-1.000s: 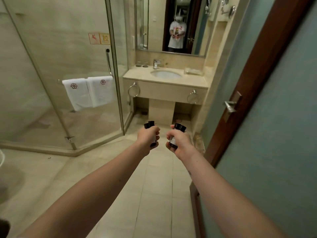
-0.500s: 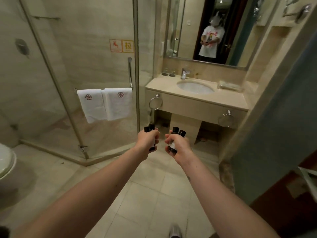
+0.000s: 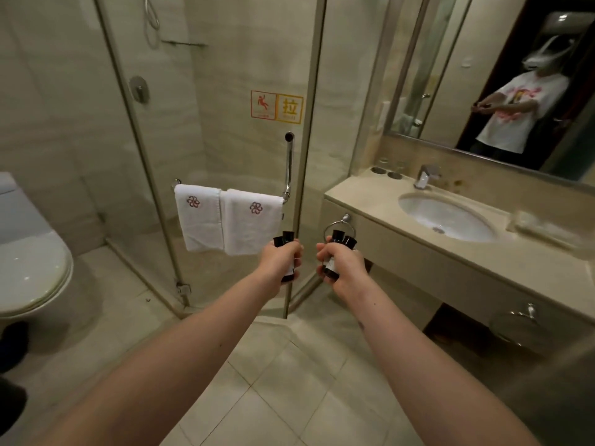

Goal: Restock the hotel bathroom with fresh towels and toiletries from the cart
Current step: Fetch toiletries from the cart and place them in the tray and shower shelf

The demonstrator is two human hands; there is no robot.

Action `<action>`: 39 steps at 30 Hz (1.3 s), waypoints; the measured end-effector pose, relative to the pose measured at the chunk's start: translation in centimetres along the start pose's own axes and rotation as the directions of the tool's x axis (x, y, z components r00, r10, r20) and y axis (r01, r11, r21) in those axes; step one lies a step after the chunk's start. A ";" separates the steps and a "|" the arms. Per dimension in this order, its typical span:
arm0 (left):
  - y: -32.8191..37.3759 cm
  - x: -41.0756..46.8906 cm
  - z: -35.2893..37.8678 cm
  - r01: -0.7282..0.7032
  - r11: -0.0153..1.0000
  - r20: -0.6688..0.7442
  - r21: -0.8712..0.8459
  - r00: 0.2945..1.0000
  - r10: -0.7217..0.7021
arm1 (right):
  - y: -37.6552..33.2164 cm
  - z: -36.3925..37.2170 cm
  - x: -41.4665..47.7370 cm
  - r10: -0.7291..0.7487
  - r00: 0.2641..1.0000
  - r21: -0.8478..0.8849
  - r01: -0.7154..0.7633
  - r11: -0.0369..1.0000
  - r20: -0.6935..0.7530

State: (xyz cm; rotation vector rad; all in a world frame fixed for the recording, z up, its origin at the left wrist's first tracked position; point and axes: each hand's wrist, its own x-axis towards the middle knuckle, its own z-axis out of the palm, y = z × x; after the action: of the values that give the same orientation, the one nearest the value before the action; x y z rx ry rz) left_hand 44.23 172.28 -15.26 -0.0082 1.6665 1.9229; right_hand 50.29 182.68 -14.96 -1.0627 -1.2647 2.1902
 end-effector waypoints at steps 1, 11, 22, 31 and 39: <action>0.2 1.1 0.4 0.003 1.000 -0.014 -0.006 1.000 -0.003 | -0.4 0.1 1.2 0.011 1.000 -0.005 -0.011 1.000 0.015; 3.3 15.7 2.0 -0.008 1.000 -0.109 -0.008 0.994 0.007 | -3.3 4.4 15.5 0.034 0.990 -0.109 -0.020 0.994 0.134; 9.0 33.6 3.4 0.027 0.997 -0.138 0.066 0.990 -0.018 | -6.8 12.3 34.0 0.040 0.999 -0.114 -0.036 0.993 0.027; 10.5 38.8 6.6 0.044 0.998 -0.105 0.051 0.994 -0.039 | -9.2 14.2 39.6 -0.011 0.996 -0.066 0.016 0.998 0.086; 11.0 39.8 9.4 -0.021 0.998 -0.233 -0.066 0.972 0.005 | -11.4 14.1 42.1 0.057 0.968 -0.240 0.003 0.971 0.244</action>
State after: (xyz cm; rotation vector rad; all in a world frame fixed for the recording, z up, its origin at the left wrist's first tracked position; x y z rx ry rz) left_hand 10.00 197.12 -18.12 -0.2601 1.7511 2.0528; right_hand 12.37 208.13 -18.38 -0.9135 -1.6696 2.2908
